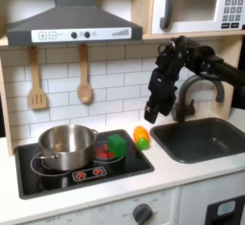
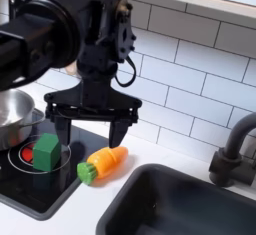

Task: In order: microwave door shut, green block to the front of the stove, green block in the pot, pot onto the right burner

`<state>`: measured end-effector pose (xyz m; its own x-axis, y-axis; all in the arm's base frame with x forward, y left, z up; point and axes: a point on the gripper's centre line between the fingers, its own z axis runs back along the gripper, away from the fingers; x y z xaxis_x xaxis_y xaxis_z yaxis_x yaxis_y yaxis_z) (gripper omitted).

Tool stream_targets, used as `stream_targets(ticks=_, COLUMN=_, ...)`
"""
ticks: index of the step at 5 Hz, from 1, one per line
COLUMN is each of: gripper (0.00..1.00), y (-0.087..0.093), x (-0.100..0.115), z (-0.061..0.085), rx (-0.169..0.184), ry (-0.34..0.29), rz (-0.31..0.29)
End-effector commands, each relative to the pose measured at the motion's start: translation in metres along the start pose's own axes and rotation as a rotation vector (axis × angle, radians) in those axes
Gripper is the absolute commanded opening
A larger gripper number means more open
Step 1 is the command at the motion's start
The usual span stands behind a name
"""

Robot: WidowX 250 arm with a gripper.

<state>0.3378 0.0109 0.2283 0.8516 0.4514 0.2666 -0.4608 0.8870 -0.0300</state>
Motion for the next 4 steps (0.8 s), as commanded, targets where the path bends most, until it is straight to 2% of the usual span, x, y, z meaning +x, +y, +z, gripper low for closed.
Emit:
stream_targets(ticks=1, gripper=1.0, y=0.0, x=0.0, z=0.001, rx=-0.001, ry=-0.001, rz=0.0)
stream_targets(ticks=2, gripper=1.0, y=0.008, x=0.009, z=-0.02, rx=0.018, ry=-0.005, rz=0.036)
stream_targets(ticks=3, gripper=1.0, y=0.007, x=0.024, z=-0.032, rx=0.052, ry=0.007, rz=0.075)
stream_targets(ticks=4, gripper=1.0, y=0.009, x=0.023, z=-0.05, rx=0.082, ry=0.064, rz=0.064)
